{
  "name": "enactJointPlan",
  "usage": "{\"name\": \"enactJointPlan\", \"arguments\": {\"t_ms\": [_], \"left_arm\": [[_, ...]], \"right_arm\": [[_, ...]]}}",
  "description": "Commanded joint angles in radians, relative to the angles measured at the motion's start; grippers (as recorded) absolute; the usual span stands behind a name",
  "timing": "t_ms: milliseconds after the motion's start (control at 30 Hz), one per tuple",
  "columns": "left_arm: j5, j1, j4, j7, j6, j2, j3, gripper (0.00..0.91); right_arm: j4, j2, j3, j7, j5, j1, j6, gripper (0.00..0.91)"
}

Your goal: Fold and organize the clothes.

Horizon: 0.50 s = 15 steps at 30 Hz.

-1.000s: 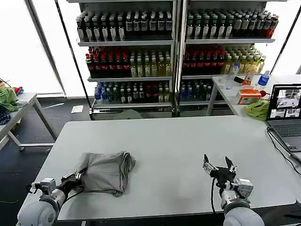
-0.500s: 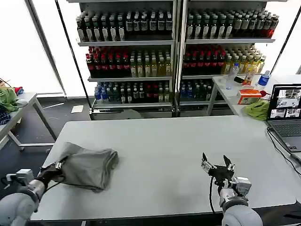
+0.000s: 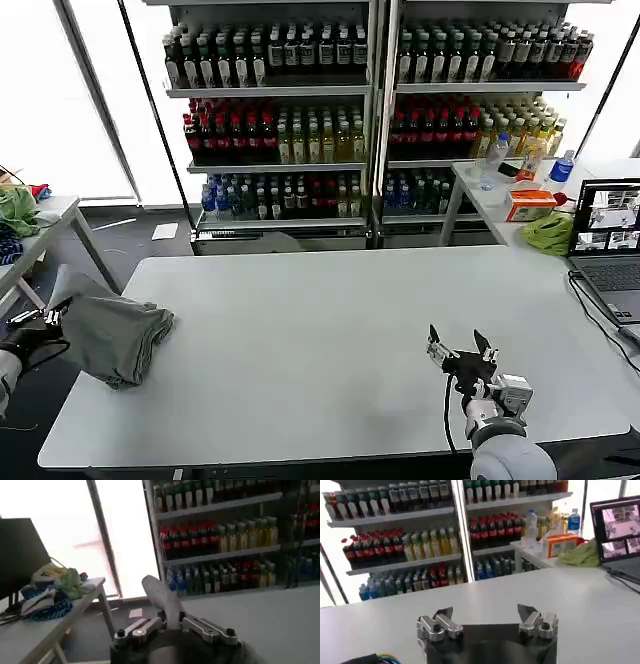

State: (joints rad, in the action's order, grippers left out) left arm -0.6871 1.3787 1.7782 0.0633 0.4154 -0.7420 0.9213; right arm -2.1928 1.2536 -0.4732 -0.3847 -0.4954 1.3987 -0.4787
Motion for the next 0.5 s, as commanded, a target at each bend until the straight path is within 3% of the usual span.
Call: {"name": "enactJointPlan", "arguments": {"t_ms": [33,233,367,500], "left_arm": [[0.1,0.006,0.206,-0.009,-0.005,-0.029,-0.163,0.0],[0.054,-0.067,0.354,-0.096,0.05,-0.08,-0.455,0.0],[0.1,-0.19,0.299,-0.106,0.068,-0.148,-0.668,0.0],[0.12,-0.285,0.229,-0.104,0.068,-0.185,-0.775,0.0]], "right_arm": [[-0.002,0.003,-0.015,-0.001,0.002,0.02,0.002,0.907],[-0.009,0.019,-0.053,0.0,0.008,0.029,-0.004,0.907],[-0.014,0.037,-0.068,0.002,0.014,0.053,-0.008,0.907],[-0.018,0.06,-0.079,0.002,0.028,0.075,-0.008,0.907]]}}
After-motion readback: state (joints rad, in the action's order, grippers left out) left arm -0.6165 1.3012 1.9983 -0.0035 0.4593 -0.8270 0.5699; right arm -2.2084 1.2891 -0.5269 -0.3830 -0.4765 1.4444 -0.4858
